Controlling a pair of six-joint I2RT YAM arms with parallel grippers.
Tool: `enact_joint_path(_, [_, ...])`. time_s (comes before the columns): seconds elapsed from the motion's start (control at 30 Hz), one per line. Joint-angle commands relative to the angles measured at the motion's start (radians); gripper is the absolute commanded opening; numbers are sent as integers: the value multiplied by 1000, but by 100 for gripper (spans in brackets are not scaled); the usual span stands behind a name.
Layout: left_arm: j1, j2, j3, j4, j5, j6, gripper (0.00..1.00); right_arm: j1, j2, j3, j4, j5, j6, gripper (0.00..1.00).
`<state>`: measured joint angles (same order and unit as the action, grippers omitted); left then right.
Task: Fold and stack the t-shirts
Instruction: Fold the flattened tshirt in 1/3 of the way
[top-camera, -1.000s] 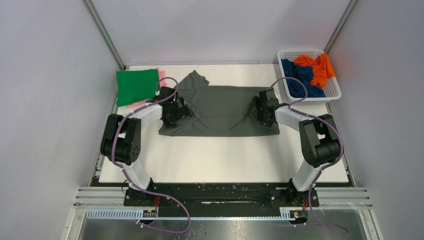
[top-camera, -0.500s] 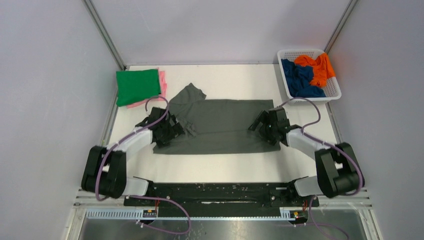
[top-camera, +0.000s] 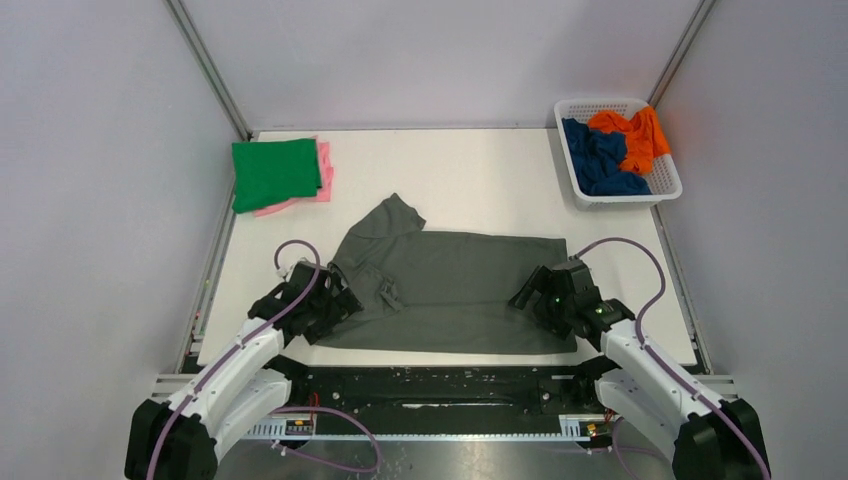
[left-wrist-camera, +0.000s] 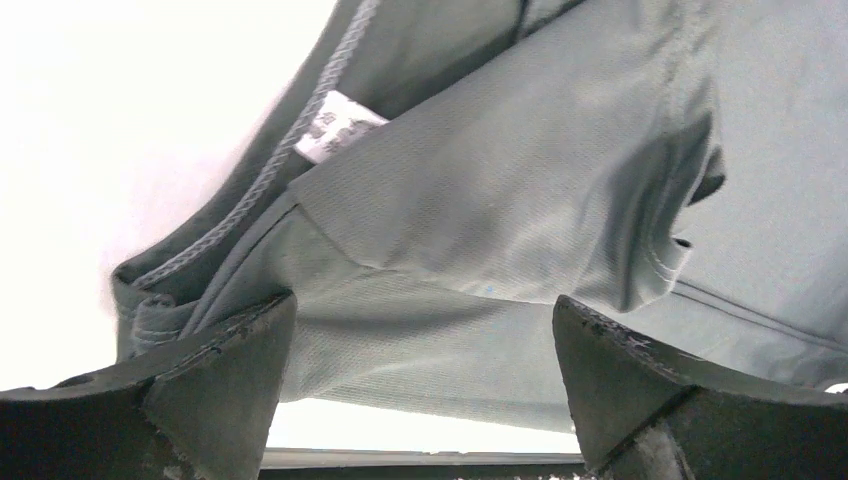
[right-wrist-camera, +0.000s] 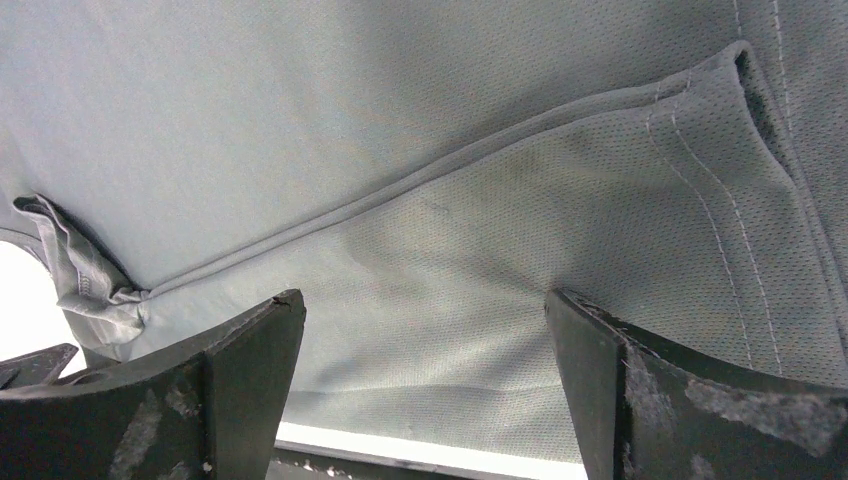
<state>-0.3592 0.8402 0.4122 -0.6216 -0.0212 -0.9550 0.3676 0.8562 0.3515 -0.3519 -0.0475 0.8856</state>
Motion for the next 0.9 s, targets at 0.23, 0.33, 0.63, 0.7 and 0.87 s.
enact_joint_path(0.23, [-47,-136,-32,-95,-49,-75,99,8,-175,-4,-217,33,-42,100])
enact_joint_path(0.33, [-52,-158,-12,-94,-63,-64,99,8,-191,23,-193,43,-45,99])
enact_joint_path(0.63, [-53,-126,168,-100,-164,-6,99,9,-152,153,-130,168,-106,99])
enact_joint_path(0.7, [-53,-104,218,-96,-194,8,99,8,-139,180,-117,199,-139,99])
enact_joint_path(0.87, [-54,-4,307,-33,-210,75,99,8,-55,265,-58,116,-267,99])
